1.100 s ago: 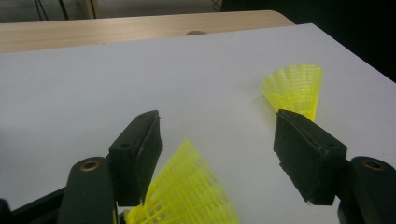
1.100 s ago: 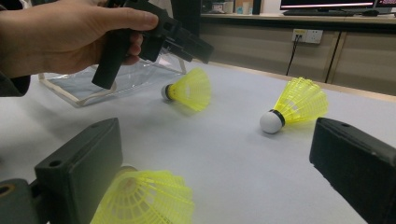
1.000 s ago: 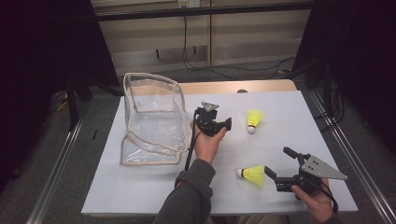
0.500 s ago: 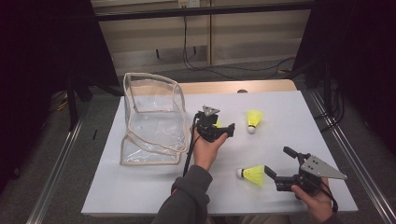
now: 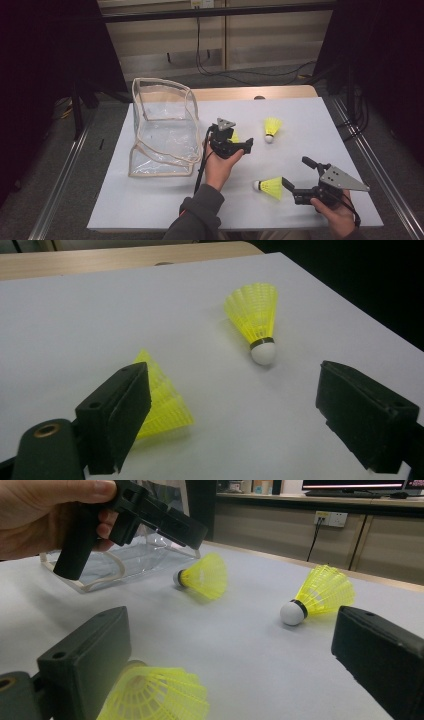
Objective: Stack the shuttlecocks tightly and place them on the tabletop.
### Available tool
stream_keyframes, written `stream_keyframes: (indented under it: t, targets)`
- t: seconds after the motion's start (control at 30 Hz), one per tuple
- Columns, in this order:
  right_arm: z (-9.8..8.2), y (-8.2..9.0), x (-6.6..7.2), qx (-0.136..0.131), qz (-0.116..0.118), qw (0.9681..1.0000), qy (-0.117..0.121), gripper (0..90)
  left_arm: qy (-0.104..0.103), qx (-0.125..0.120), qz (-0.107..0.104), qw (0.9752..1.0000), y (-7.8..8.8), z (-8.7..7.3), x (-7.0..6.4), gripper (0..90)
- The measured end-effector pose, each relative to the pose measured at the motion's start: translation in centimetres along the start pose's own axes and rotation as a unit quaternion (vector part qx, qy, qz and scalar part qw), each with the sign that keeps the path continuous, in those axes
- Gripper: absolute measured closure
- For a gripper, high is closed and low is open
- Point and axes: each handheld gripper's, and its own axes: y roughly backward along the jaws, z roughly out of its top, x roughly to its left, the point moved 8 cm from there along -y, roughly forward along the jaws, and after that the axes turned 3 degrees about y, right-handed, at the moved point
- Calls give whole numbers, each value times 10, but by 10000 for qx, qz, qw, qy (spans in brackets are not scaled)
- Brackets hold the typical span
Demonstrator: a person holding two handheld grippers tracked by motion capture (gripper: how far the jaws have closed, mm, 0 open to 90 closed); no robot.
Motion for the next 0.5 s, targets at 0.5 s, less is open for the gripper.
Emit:
stream_keyframes:
  t: [0.5]
  targets:
    - [0, 1, -2, 1, 7, 10000, -28, 20, -40, 72, -300, 9995, 6, -10, -11, 106]
